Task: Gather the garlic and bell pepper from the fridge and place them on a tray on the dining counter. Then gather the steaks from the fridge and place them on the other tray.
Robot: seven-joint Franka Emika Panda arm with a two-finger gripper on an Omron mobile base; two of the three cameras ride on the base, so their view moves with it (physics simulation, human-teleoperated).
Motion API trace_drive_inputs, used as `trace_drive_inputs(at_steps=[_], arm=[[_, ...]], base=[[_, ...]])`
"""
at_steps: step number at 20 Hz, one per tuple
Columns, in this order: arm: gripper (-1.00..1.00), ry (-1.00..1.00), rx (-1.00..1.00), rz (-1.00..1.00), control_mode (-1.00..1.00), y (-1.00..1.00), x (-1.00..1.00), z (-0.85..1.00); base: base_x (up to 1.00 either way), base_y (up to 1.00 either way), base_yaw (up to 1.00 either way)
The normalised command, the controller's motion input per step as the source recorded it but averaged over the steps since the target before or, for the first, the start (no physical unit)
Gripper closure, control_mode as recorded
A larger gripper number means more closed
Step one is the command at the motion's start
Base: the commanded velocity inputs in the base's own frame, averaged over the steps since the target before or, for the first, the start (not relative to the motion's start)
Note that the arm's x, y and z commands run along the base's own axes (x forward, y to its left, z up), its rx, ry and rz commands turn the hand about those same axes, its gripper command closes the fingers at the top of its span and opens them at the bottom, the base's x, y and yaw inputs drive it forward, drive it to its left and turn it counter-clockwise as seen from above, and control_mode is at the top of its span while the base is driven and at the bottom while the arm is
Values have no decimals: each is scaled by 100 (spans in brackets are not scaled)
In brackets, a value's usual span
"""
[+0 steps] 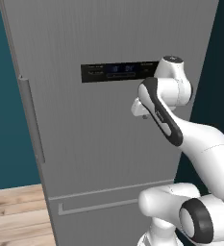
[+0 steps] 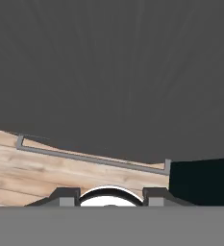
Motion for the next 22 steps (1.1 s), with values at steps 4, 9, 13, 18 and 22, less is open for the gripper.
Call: trace_drive_inputs(at_steps=[4, 9, 13, 18, 22], arm=[[-100, -2, 0, 0, -100, 0, -22, 0], [-100, -7, 0, 0, -100, 0, -60, 0], [-100, -8, -1, 0, -100, 0, -68, -9], [-100, -9, 0, 0, -100, 0, -65, -17], [-100, -11, 0, 0, -100, 0, -61, -15]], base=[[0, 0, 0], [0, 0, 0], [0, 0, 0], [0, 0, 0], [0, 0, 0]])
